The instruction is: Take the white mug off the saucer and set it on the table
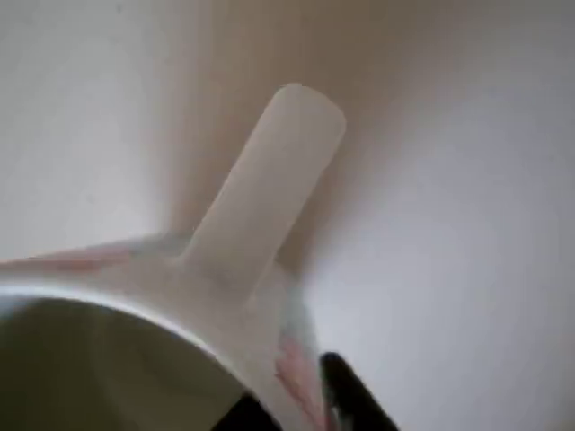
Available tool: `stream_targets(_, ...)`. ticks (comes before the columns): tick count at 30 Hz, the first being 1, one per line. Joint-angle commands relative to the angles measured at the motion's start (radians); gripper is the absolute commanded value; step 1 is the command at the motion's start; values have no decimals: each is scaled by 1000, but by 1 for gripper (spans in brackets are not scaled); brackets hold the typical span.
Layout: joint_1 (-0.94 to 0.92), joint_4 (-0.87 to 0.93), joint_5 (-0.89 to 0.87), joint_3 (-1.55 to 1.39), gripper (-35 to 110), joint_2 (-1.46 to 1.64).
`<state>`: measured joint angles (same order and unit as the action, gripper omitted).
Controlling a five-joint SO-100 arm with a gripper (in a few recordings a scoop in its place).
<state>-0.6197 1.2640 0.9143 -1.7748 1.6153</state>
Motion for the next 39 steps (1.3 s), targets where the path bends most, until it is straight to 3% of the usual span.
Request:
stream_targets(1, -34, -31, 17, -2, 4, -11)
stream_targets(8, -31, -20, 21, -2, 18, 20)
stream_targets(17, 29, 11, -46, 11, 20, 239)
stream_targets(27, 184, 15, -413, 0, 20, 592)
stream_targets(34, 308, 112, -644, 0, 20, 796)
stream_targets(39, 407, 204, -716, -58, 6, 927)
